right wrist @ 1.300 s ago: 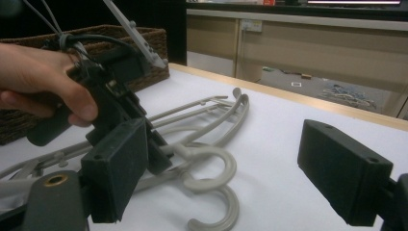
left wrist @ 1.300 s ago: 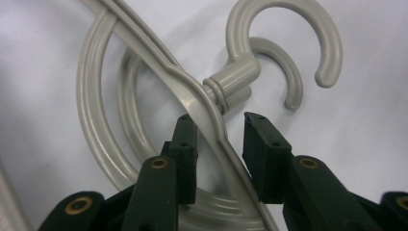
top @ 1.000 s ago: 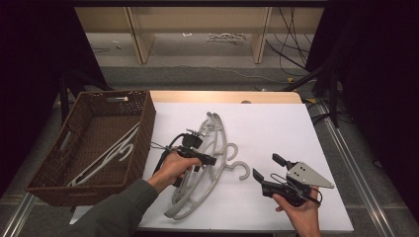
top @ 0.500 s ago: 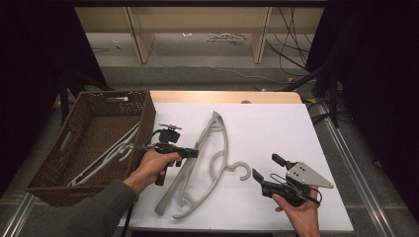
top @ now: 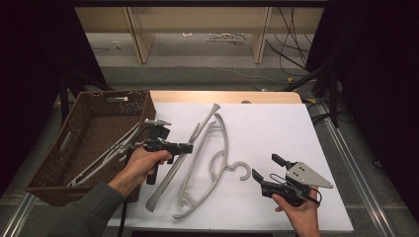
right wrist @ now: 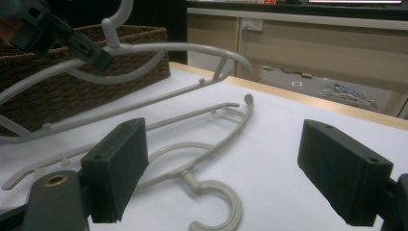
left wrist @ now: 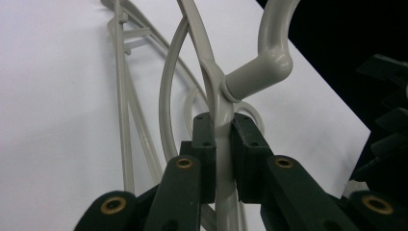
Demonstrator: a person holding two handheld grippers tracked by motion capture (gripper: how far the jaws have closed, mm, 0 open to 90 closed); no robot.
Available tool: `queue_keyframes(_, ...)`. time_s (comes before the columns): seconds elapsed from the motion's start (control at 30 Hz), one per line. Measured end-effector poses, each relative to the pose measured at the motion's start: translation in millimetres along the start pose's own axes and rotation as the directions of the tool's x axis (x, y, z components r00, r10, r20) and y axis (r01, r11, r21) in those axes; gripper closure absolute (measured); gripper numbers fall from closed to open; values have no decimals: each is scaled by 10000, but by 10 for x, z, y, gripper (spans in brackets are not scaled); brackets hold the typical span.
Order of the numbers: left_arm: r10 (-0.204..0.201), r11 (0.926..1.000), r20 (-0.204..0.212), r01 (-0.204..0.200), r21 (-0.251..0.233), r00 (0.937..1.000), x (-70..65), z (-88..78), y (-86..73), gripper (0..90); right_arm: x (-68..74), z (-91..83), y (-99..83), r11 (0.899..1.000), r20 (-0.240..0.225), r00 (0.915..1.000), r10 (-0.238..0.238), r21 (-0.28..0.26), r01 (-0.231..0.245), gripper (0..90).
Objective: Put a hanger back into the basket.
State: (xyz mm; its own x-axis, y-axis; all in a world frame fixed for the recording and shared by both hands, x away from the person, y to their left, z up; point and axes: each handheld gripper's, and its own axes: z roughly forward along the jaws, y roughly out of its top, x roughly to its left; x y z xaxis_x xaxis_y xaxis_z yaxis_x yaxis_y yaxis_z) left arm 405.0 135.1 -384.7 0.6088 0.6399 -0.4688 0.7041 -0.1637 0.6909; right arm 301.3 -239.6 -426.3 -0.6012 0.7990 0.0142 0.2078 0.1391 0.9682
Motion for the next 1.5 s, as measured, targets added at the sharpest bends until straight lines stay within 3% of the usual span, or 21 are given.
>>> queue_keyframes(0.57, 715, 9948, 359, -687, -750, 9968, -247, -494, 106, 809, 1, -1, -2, 10000, 3, 10000, 21, 26, -21, 189)
queue_keyframes(0.83, 1153, 9871, 152, -1128, -1132, 9932, -361, -778, 177, 808, 6, -3, 4, 10000, 27, 10000, -37, 49, 37, 190)
queue_keyframes(1.07, 1363, 9801, -299, -1392, -1414, 9902, -319, -983, 220, 808, 10, 1, -1, 10000, 4, 10000, -15, 59, 15, 189)
queue_keyframes(1.33, 1231, 9821, -689, -1315, -1350, 9900, -160, -1100, 244, 809, 8, 1, -2, 10000, 20, 10000, -9, 78, 9, 190)
queue_keyframes(1.37, 1262, 9819, -720, -1349, -1332, 9894, -147, -1123, 259, 808, 7, 5, -5, 10000, 11, 10000, -9, 34, 9, 190)
queue_keyframes(1.4, 1568, 9754, -904, -1686, -1418, 9835, -116, -1143, 284, 808, 7, 3, -4, 10000, 41, 10000, -8, 41, 8, 190)
queue_keyframes(1.5, 1478, 9775, -912, -1595, -1378, 9848, -106, -1208, 321, 808, 9, 1, -1, 10000, 8, 10000, -15, 58, 15, 189)
